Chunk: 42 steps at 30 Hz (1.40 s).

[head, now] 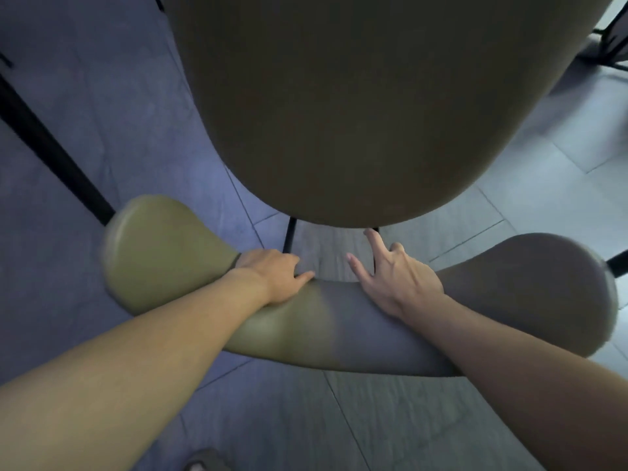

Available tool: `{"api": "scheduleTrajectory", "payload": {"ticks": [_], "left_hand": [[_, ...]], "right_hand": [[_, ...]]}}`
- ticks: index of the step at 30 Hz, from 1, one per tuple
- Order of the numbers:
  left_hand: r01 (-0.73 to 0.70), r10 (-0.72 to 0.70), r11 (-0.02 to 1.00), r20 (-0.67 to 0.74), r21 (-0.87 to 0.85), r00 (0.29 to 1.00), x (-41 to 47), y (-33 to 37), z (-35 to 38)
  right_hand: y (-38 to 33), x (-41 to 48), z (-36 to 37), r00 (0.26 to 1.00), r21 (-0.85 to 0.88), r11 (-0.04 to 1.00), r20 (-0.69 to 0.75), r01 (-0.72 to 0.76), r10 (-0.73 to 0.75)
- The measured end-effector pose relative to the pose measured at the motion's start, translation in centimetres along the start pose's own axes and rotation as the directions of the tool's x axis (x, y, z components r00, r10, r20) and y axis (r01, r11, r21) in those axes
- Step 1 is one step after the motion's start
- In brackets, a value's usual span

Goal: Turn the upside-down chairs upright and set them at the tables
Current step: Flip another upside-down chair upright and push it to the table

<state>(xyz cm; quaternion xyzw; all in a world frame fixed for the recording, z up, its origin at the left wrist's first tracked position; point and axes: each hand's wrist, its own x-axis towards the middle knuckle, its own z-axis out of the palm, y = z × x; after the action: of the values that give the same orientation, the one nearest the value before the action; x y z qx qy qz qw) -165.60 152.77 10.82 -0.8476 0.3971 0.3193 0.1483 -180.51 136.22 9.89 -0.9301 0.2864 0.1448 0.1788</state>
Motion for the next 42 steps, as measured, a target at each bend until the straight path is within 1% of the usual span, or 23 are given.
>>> {"api": "scheduleTrajectory", "payload": {"ticks": [2, 4, 9, 11, 13, 16, 19, 23, 26, 28, 29, 30, 32, 33, 35, 37, 39, 40, 42], "left_hand": [[0.003, -0.003, 1.0, 0.039, -0.019, 0.999, -3.8, 0.9, -3.6], [-0.001, 0.002, 1.0, 0.07, -0.022, 0.998, -7.0, 1.6, -7.9], [-0.034, 0.028, 0.999, 0.126, 0.042, 0.992, -12.1, 1.9, -20.6], [-0.045, 0.034, 0.996, 0.123, 0.081, 0.992, -12.5, 1.6, -25.8], [-0.049, 0.031, 0.992, 0.149, 0.115, 0.988, -11.9, 1.1, -30.3], [-0.064, 0.044, 0.992, 0.175, 0.109, 0.984, -9.8, 0.0, -35.8], [-0.088, 0.074, 0.991, 0.133, 0.1, 0.988, -7.7, -1.7, -41.1], [-0.097, 0.099, 0.986, -0.01, 0.132, 0.995, -6.3, -2.9, -46.7], [-0.099, 0.105, 0.989, -0.05, 0.11, 0.993, -6.2, -4.0, -49.9], [-0.103, 0.113, 0.987, -0.083, 0.119, 0.99, -6.6, -4.7, -51.7], [-0.105, 0.12, 0.985, -0.106, 0.135, 0.987, -6.8, -5.1, -52.5], [-0.111, 0.134, 0.98, -0.135, 0.167, 0.982, -6.9, -5.4, -53.2], [-0.119, 0.184, 0.95, -0.214, 0.288, 0.959, -7.1, -5.8, -54.4], [-0.111, 0.194, 0.95, -0.272, 0.292, 0.943, -6.9, -5.9, -54.8], [-0.116, 0.19, 0.968, -0.35, 0.222, 0.917, -6.3, -5.8, -55.4], [-0.113, 0.167, 0.981, -0.393, 0.158, 0.904, -4.8, -6.0, -56.2], [-0.093, 0.141, 0.987, -0.419, 0.135, 0.897, -3.5, -5.9, -57.1], [-0.087, 0.132, 0.989, -0.432, 0.123, 0.892, -2.9, -6.0, -57.6], [-0.065, 0.107, 0.992, -0.431, 0.11, 0.896, -1.7, -6.1, -58.5]], "right_hand": [[-0.4, -2.5, -4.7, 0.998, 0.013, 1.0, 0.055, 0.016, -0.017], [-0.9, -3.9, -9.7, 0.994, 0.003, 1.0, 0.106, 0.004, -0.004], [-2.7, -4.2, -23.2, 0.974, -0.078, 0.997, 0.227, 0.012, 0.006], [-3.6, -3.0, -28.4, 0.965, -0.104, 0.994, 0.264, 0.023, 0.005], [-4.7, -1.5, -33.2, 0.956, -0.125, 0.992, 0.291, 0.019, 0.019], [-6.2, 1.0, -38.6, 0.937, -0.173, 0.981, 0.348, 0.087, -0.022], [-7.4, 4.1, -42.4, 0.959, -0.179, 0.981, 0.282, 0.082, -0.028], [-8.1, 7.3, -45.9, 0.996, -0.228, 0.973, 0.091, 0.029, -0.008], [-8.5, 8.6, -48.4, 0.999, -0.252, 0.967, -0.043, -0.04, 0.03], [-8.9, 8.8, -50.0, 0.996, -0.279, 0.959, -0.076, -0.055, 0.035], [-9.3, 8.8, -50.8, 0.997, -0.328, 0.944, -0.073, -0.037, 0.014], [-9.5, 8.9, -51.5, 0.996, -0.413, 0.911, -0.067, 0.02, -0.052], [-10.3, 9.1, -52.4, 0.982, -0.504, 0.852, -0.034, 0.142, -0.184], [-10.6, 9.5, -52.8, 0.977, -0.519, 0.838, -0.025, 0.168, -0.211], [-10.9, 11.1, -53.3, 0.966, -0.532, 0.83, -0.08, 0.167, -0.245], [-11.1, 13.2, -53.6, 0.966, -0.506, 0.858, -0.165, 0.09, -0.199], [-11.4, 15.5, -53.7, 0.966, -0.406, 0.913, -0.249, -0.036, -0.072], [-11.4, 16.8, -53.8, 0.959, -0.367, 0.927, -0.281, -0.077, -0.032], [-11.4, 18.7, -54.2, 0.95, -0.341, 0.934, -0.313, -0.107, -0.006]]}}
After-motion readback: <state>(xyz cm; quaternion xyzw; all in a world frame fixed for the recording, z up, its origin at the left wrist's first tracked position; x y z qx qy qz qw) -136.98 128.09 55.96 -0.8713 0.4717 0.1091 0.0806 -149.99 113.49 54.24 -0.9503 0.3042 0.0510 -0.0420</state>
